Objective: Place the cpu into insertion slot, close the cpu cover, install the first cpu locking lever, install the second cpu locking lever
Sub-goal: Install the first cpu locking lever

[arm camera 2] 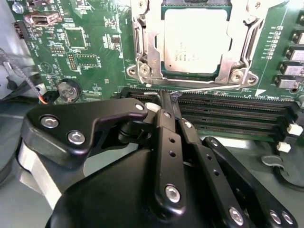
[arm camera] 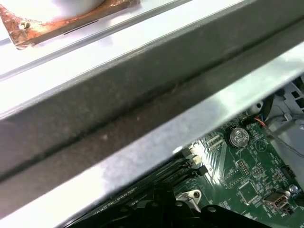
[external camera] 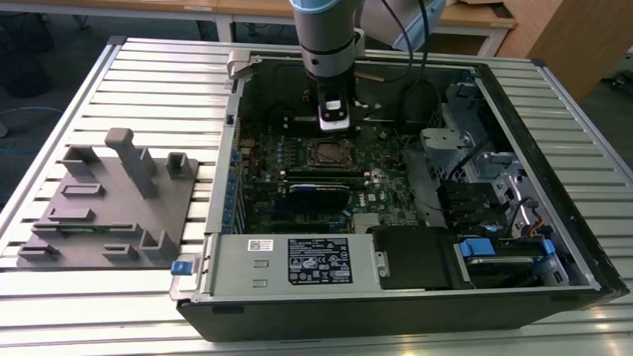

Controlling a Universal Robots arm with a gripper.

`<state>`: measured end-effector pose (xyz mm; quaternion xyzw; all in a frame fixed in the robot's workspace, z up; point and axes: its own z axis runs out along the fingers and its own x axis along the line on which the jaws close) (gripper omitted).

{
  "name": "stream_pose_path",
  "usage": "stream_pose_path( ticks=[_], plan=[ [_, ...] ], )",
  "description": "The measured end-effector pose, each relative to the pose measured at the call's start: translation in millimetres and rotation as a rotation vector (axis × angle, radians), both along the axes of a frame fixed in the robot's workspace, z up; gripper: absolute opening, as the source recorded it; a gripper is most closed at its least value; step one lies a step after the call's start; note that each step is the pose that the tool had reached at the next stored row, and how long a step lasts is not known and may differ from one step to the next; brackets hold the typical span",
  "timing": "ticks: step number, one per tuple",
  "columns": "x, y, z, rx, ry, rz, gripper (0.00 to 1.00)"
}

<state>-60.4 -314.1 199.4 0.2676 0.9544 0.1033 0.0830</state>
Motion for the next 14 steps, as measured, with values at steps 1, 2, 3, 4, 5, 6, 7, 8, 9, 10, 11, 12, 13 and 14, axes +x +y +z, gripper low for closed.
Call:
stream_pose_path(
  ticks=[1,2,3,4,5,6,7,8,9,10,11,12,13,14],
  plan=[
    [0.0,0.0,1.3,0.0001,-0.0001,0.0,0.1],
    [0.0,0.0,2.6,0.0001,-0.0001,0.0,0.1],
    [0.0,0.0,4.0,0.0001,-0.0001,0.0,0.1],
    [0.0,0.0,4.7,0.0,0.0,0.0,0.1],
    [-0.3,0.1,4.7,0.0002,-0.0003,0.0,0.1],
    [-1.0,0.0,4.7,0.0002,-0.0003,0.0,0.1],
    [-2.3,0.0,4.8,0.0,-0.0002,0.0,0.1],
    [-3.7,0.0,4.8,-0.0001,-0.0002,0.0,0.1],
    [-5.3,0.0,4.8,0.0,-0.0004,0.0,0.1],
    [-7.0,0.0,4.8,0.0,-0.0007,0.0,0.1],
    [-8.9,0.0,4.8,0.0,-0.0013,0.0,0.1],
    [-11.1,0.0,4.8,0.0,-0.002,0.0,0.1],
    [-13.5,0.0,4.8,0.0,-0.0029,0.0,0.1],
    [-15.4,0.0,4.8,0.0,-0.0035,0.0,0.1]
  ],
)
